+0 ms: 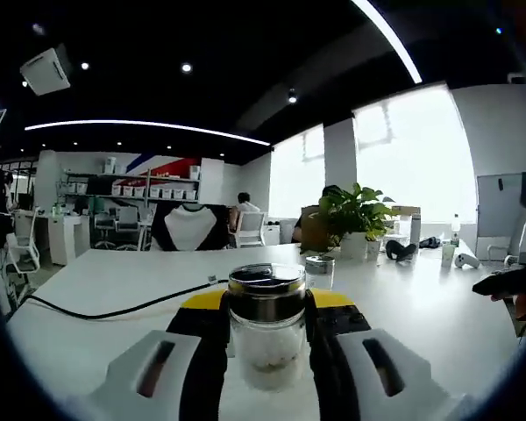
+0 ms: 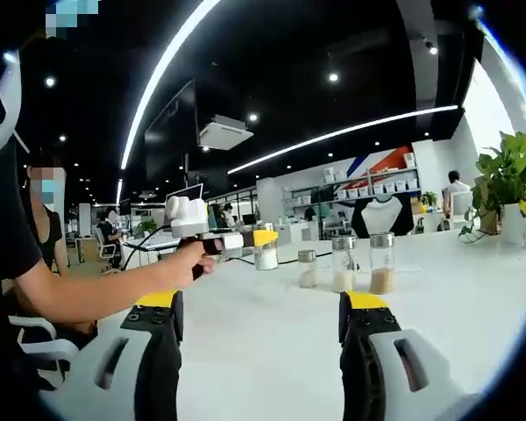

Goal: Rotate the seasoning bottle until the label or dispensing opening points toward the visible target arrow and the bottle remains upright within the marked orientation range

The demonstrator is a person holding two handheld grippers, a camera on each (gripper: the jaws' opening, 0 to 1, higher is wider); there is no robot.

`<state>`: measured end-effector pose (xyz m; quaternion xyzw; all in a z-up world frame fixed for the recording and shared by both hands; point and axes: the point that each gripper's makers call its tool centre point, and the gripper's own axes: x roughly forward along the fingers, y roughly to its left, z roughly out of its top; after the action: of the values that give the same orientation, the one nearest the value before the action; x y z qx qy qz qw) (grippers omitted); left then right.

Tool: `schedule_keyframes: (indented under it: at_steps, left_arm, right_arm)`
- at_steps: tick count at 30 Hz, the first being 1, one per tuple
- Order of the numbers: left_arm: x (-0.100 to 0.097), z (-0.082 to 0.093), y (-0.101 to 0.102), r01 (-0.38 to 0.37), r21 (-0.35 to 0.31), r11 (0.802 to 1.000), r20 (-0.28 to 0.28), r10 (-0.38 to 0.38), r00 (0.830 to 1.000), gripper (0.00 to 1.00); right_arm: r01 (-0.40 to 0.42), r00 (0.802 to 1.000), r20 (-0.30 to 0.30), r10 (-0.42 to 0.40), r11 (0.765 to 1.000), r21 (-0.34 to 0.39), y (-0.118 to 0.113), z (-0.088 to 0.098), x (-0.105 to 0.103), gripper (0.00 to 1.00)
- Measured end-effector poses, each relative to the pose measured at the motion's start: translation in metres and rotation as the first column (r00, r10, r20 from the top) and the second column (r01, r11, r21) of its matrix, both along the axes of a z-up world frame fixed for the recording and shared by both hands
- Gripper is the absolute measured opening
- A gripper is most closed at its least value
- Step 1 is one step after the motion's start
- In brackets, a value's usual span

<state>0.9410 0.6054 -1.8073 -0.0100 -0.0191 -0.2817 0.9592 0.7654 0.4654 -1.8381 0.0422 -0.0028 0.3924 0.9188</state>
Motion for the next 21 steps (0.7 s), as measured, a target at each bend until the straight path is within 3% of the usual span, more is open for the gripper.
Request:
schedule_keyframes:
  at_steps: [5, 7, 8, 9, 10, 11, 12, 14, 21]
  left_arm:
    - [-0.020, 0.007, -0.009, 0.059, -0.039, 0.998, -0.021, -0.060, 0.998, 0.35]
    - [-0.033, 0.009, -0.017, 0.115, -0.015, 0.993, -0.004, -0.115, 0.993, 0.35]
    - [-0.043, 0.010, -0.025, 0.170, 0.006, 0.985, 0.019, -0.170, 0.985, 0.35]
    - [-0.050, 0.009, -0.030, 0.206, -0.015, 0.978, 0.000, -0.206, 0.978, 0.35]
    - [-0.057, 0.009, -0.034, 0.242, -0.049, 0.969, -0.021, -0.244, 0.970, 0.35]
    - [-0.068, 0.011, -0.041, 0.293, -0.080, 0.953, -0.010, -0.294, 0.956, 0.35]
    - [-0.076, 0.011, -0.046, 0.327, -0.076, 0.942, 0.003, -0.327, 0.945, 0.35]
    - [-0.093, 0.007, -0.056, 0.377, -0.024, 0.926, 0.008, -0.377, 0.926, 0.35]
    - [-0.119, 0.004, -0.070, 0.414, -0.038, 0.910, -0.006, -0.414, 0.910, 0.35]
  right_arm:
    - [-0.031, 1.000, -0.005, 0.031, 0.999, -0.013, 0.008, -0.003, 0.002, 0.69]
    - [-0.058, 0.998, -0.020, 0.058, 0.998, -0.009, 0.013, -0.004, 0.002, 0.68]
    - [-0.060, 0.998, -0.018, 0.060, 0.998, -0.016, 0.014, -0.004, 0.002, 0.67]
    - [-0.066, 0.998, -0.013, 0.066, 0.997, -0.031, 0.016, -0.005, 0.002, 0.67]
    - [-0.097, 0.995, 0.009, 0.098, 0.991, -0.090, 0.022, -0.008, -0.001, 0.68]
    - [-0.106, 0.994, 0.025, 0.110, 0.986, -0.126, 0.025, -0.009, -0.002, 0.69]
    - [-0.098, 0.993, 0.055, 0.109, 0.981, -0.166, 0.028, -0.009, -0.002, 0.69]
    - [-0.094, 0.992, 0.061, 0.107, 0.978, -0.186, 0.032, -0.011, -0.003, 0.68]
    - [-0.105, 0.992, 0.046, 0.116, 0.976, -0.191, 0.039, -0.018, -0.003, 0.66]
